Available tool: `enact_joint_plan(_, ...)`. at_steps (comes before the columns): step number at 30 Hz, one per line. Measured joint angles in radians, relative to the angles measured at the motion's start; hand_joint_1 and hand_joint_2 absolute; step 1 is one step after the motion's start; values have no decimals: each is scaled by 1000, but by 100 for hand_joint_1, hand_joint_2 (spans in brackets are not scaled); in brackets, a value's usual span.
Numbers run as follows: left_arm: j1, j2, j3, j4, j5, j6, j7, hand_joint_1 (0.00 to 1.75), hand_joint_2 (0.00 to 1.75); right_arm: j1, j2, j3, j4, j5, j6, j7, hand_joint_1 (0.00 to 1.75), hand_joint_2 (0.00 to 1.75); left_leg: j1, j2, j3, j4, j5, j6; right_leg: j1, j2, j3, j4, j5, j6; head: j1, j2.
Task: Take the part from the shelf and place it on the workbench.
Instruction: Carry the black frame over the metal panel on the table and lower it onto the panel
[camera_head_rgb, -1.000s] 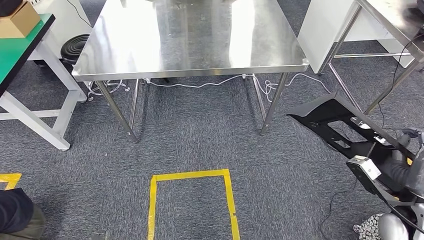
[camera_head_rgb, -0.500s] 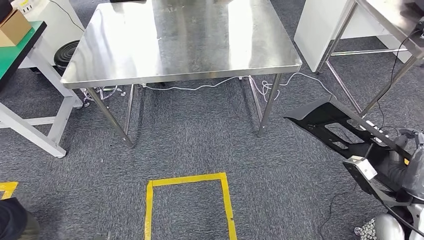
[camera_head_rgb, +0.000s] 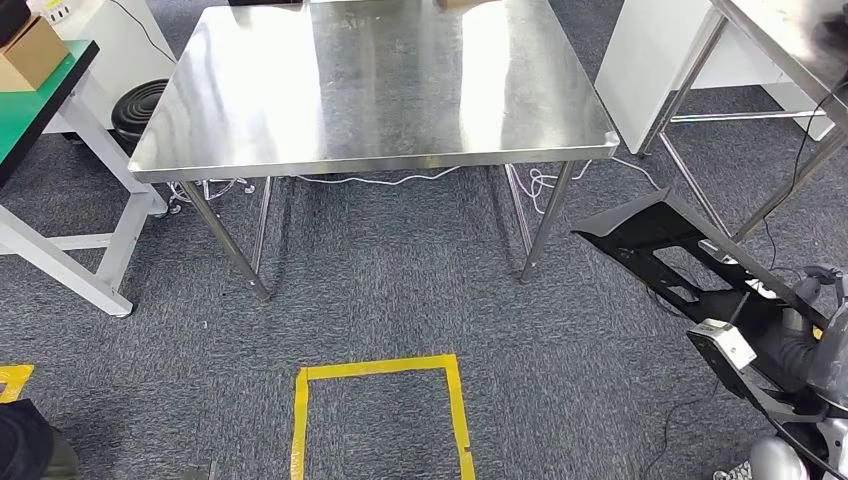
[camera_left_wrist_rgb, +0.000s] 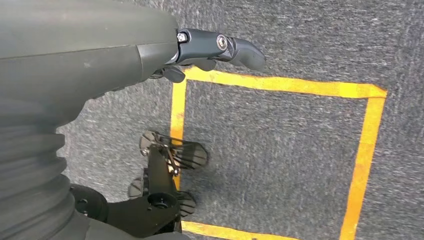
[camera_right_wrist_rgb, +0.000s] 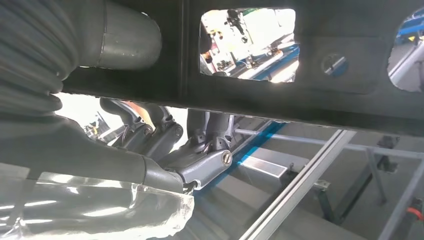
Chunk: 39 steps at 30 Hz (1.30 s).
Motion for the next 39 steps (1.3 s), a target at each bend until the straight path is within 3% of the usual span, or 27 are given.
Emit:
enact_joint_plan(1,1,2,3,0,3,0,-3,0,175,-3,2,1,3,1,1,-2,175,175,0,-1,-3,18,-14,-12,-2,-2,27,-52,22,8,3,0)
enact_joint_plan(2,3,3,7,0,6,0,-6,0,175,-7,3,3,5,1,2,-3,175,175,-1,-2,-9,36,-28,-21,-3,-2,42,-79,31,4,5,0)
enact_joint_plan(5,8,6,14,0,11,0,-12,0,175,-17,9,8,13,2,7,-6,175,175,-3,-2,-18,64,-50,-34,-3,4,43,-71,20,-26,1,0)
enact_joint_plan(7,10,7,17,0,13,-1,-16,0,175,-26,11,10,15,2,9,-6,175,175,4,-2,-24,89,-67,-42,-6,6,50,-70,13,-37,-2,0)
enact_joint_plan(9,11,8,20,0,14,-2,-18,0,175,-34,11,11,16,2,9,-6,175,175,9,-2,-68,180,-111,-53,-5,6,59,-71,7,-46,-3,0)
enact_joint_plan(11,13,8,22,1,16,-3,-19,0,175,-40,12,12,16,2,9,-6,175,175,12,-2,-148,310,-156,-59,0,6,64,-71,1,-54,-4,0)
enact_joint_plan(12,15,8,23,1,17,-3,-19,0,175,-40,13,12,17,3,9,-6,175,175,13,-2,-181,351,-158,-58,3,6,67,-71,-2,-56,-4,0)
enact_joint_plan(13,17,7,23,1,17,-3,-19,0,175,-41,14,13,17,5,9,-6,175,175,13,-2,-195,352,-138,-53,6,7,71,-71,-5,-58,-5,0)
enact_joint_plan(14,18,8,23,1,17,-3,-20,0,175,-41,15,14,17,8,9,-6,175,175,12,-2,-190,317,-100,-45,10,9,77,-71,-9,-59,-5,0)
enact_joint_plan(16,19,10,27,1,19,-3,-20,0,175,-42,18,17,17,21,9,-3,175,175,5,-4,-142,185,-12,-18,14,11,90,-74,-18,-59,-4,0)
enact_joint_plan(17,19,12,29,1,20,-3,-20,0,175,-43,20,18,17,32,10,0,175,175,0,-3,-120,133,13,-4,16,12,95,-78,-20,-58,-2,0)
enact_joint_plan(18,19,15,33,2,21,-2,-20,0,175,-45,24,20,17,44,12,5,175,175,-6,-3,-106,100,23,7,16,13,97,-82,-21,-55,0,0)
enact_joint_plan(20,20,22,39,2,26,-2,-20,0,175,-46,33,22,14,71,23,17,175,175,-17,-1,-96,78,20,15,16,13,103,-95,-20,-46,0,0)
enact_joint_plan(22,25,26,41,2,31,-4,-22,0,175,-46,34,24,4,97,43,28,175,175,-15,0,-65,33,30,23,18,9,109,-100,-24,-39,1,0)
enact_joint_plan(23,26,26,42,2,32,-6,-24,0,175,-49,29,24,-3,108,58,35,175,175,-13,1,-46,10,36,29,22,7,102,-80,-34,-40,2,0)
enact_joint_plan(25,28,25,46,3,33,-13,-27,0,175,-58,3,16,-16,120,101,49,175,175,-13,0,-25,-12,40,34,23,4,45,27,-71,-48,4,0)
enact_joint_plan(27,29,24,51,4,32,-17,-28,0,175,-65,-34,0,-24,116,150,57,175,175,-14,-3,-22,-12,34,33,22,4,-33,140,-98,-46,4,0)
enact_joint_plan(28,29,23,53,5,32,-19,-29,0,175,-67,-47,-7,-26,112,166,59,175,175,-14,-5,-21,-11,32,31,21,4,-58,168,-102,-42,4,0)
enact_joint_plan(33,29,23,55,5,31,-20,-29,0,175,-69,-60,-14,-27,108,176,59,175,175,-15,-6,-20,-10,29,29,21,4,-71,176,-96,-36,4,0)
enact_joint_plan(35,32,22,56,7,31,-20,-29,0,175,-77,-75,-23,-31,106,182,60,175,175,-14,-7,-16,-3,21,23,19,4,-47,105,-51,-21,5,0)
enact_joint_plan(36,34,21,57,7,31,-21,-29,0,175,-85,-88,-29,-35,110,189,62,175,175,-16,-7,-15,9,7,15,20,2,-17,35,-15,-15,5,0)
enact_joint_plan(37,35,20,60,8,28,-21,-28,0,175,-107,-115,-38,-39,115,219,66,175,175,-18,-6,-14,23,-8,5,19,3,12,-33,19,-17,4,0)
enact_joint_plan(39,34,18,64,9,19,-21,-25,0,175,-186,-180,-47,-42,126,304,62,175,175,-15,-4,-48,115,-69,-24,14,7,53,-101,42,-44,-2,0)
